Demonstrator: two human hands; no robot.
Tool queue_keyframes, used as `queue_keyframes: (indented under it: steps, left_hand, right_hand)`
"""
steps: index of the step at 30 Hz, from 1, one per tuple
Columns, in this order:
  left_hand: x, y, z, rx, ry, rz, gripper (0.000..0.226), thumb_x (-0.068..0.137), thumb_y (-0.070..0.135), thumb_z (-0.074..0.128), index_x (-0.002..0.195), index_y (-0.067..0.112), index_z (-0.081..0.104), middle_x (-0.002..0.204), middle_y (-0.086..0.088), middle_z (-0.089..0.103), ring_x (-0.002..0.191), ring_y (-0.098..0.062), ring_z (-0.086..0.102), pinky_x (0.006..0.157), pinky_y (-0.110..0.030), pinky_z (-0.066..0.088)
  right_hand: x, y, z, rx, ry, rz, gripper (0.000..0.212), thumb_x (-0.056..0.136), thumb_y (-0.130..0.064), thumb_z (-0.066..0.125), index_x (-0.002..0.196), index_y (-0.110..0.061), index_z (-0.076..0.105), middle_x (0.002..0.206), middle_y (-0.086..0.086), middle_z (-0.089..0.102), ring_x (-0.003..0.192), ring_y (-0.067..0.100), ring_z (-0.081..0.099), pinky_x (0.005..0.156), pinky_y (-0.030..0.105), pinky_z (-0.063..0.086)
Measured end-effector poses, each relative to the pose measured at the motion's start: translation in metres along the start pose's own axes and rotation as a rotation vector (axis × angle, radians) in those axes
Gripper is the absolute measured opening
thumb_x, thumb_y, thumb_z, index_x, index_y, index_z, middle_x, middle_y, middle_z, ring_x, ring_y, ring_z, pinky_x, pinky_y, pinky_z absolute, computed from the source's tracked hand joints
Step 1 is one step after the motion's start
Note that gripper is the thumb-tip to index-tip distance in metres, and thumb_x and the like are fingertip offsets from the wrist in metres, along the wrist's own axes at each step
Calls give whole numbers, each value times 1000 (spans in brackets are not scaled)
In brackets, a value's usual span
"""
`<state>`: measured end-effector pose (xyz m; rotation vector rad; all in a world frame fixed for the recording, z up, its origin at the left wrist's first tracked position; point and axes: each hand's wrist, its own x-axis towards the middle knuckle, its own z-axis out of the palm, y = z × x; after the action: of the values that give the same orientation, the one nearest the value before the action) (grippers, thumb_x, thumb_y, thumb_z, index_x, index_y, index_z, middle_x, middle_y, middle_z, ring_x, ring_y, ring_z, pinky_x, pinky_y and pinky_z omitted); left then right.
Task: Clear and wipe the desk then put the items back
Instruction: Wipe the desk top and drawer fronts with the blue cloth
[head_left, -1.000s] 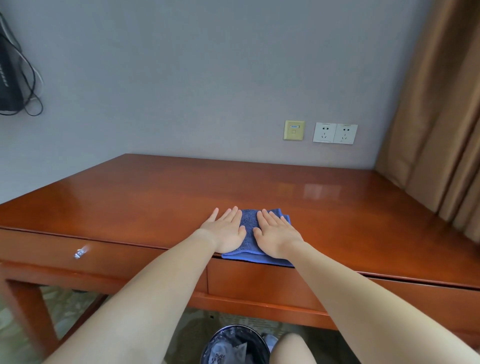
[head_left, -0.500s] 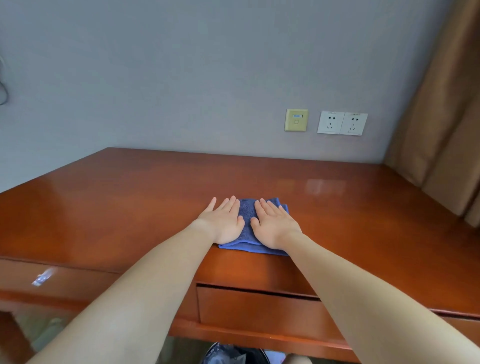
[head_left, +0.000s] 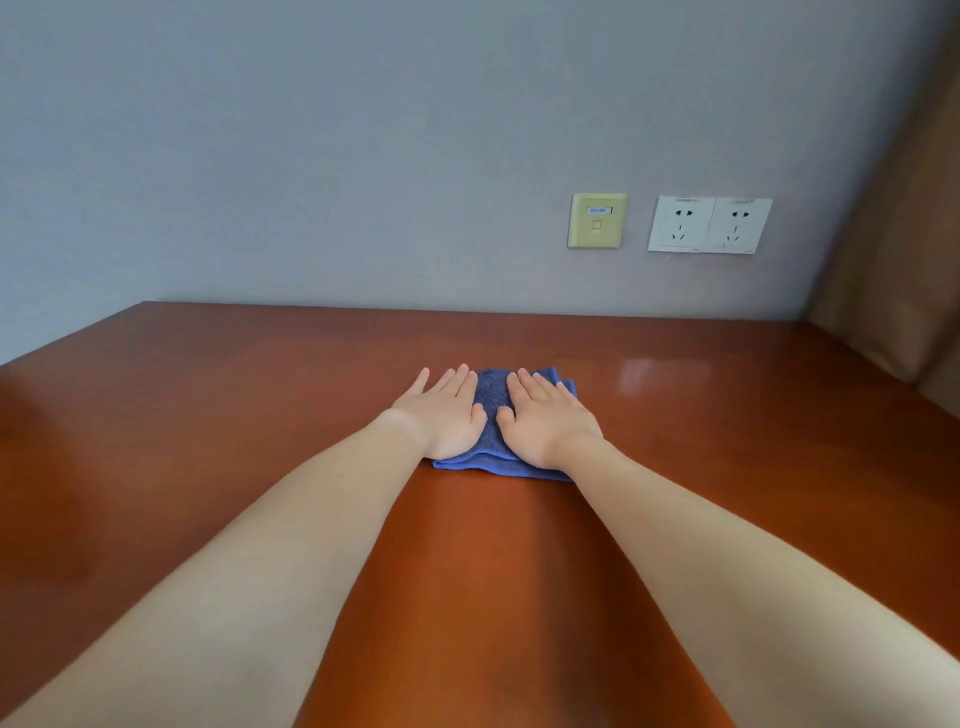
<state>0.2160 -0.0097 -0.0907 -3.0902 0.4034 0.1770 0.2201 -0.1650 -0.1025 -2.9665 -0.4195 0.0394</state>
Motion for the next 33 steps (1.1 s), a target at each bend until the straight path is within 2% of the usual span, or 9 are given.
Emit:
queue_keyframes:
  steps: [15,18,21,29,33]
  left_hand:
    - [150,-33,-19,-45,26,17,57,104,32,12,155,9,-2,163,-4,-7,150,-15,-6,121,-39,-6]
    - [175,-39,-21,-55,34,14,57,105,31,13,155,8,0,163,-5,-4,150,-15,-4,121,-38,-5]
    - [198,-44,-22,-57,61,13,57,105,31,15,155,7,4,163,-7,3,150,-18,2,121,-37,-1]
    - [233,-49,-25,-74,117,-32,51,104,29,20,147,3,27,158,-16,24,144,-29,23,115,-35,17]
    - [230,-48,-25,-92,108,-31,51,104,28,18,148,3,25,158,-14,23,144,-27,22,116,-34,16]
  right_hand:
    - [148,47,-8,-19,35,49,60,101,-36,18,156,-13,8,163,2,2,150,17,2,122,37,2]
    - [174,54,-9,-30,53,45,60,101,-35,19,155,-11,13,163,3,10,149,17,8,121,37,6]
    - [198,61,-10,-37,71,40,58,100,-36,21,153,-11,21,160,6,21,146,20,19,119,38,14]
    - [235,71,-13,-27,67,64,57,99,-37,23,149,-11,29,157,10,28,143,26,28,115,40,20]
    - [232,69,-14,-6,66,68,56,99,-36,23,148,-11,30,156,11,30,141,28,29,115,41,22]
